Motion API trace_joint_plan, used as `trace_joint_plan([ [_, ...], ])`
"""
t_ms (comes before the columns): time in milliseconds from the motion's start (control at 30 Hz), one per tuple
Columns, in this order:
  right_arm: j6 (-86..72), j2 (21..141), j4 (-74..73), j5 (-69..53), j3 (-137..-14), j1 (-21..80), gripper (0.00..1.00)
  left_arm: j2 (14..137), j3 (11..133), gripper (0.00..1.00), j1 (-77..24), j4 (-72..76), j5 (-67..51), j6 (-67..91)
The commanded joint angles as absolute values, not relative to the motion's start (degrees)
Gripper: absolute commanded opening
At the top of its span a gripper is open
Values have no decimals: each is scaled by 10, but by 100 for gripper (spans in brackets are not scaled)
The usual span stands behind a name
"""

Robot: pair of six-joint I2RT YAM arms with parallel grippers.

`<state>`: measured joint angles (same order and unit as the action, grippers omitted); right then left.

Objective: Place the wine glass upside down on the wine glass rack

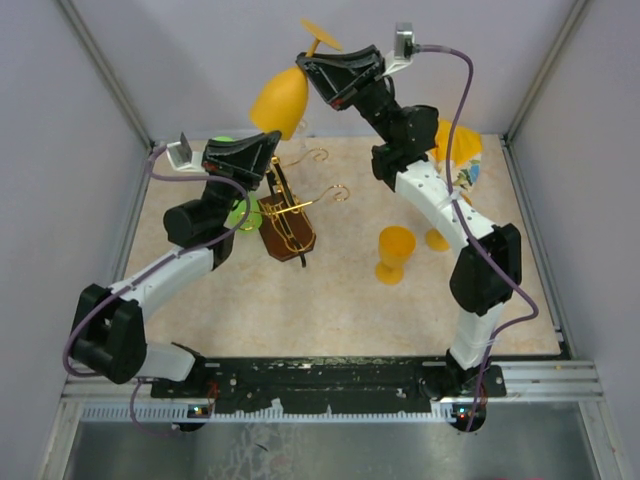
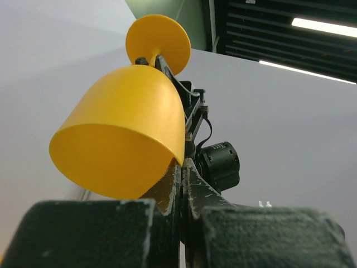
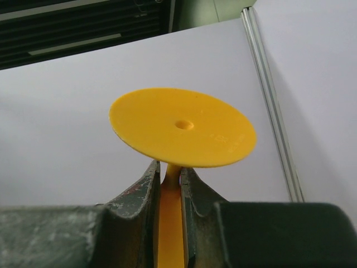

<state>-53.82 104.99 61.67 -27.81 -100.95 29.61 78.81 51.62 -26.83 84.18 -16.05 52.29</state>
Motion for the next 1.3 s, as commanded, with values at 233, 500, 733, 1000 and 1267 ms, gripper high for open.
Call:
trace_joint_plan([
  [233,-480,1052,551,-285,-1053,313,1,828,553,0,-299,908,-193,549],
  [500,-441,1032,514,-283,-1034,313,0,818,547,2,-300,903,-191,533],
  [733,-357,984,408,-218,-1005,300,0,769,514,34,-300,831,-199,480],
  [1000,-294,965,293,-205,-1019,238,0,720,494,43,-299,664,-208,392],
  [1267,-277,951,277,-212,-996,192,0,736,491,47,-299,608,-236,382],
])
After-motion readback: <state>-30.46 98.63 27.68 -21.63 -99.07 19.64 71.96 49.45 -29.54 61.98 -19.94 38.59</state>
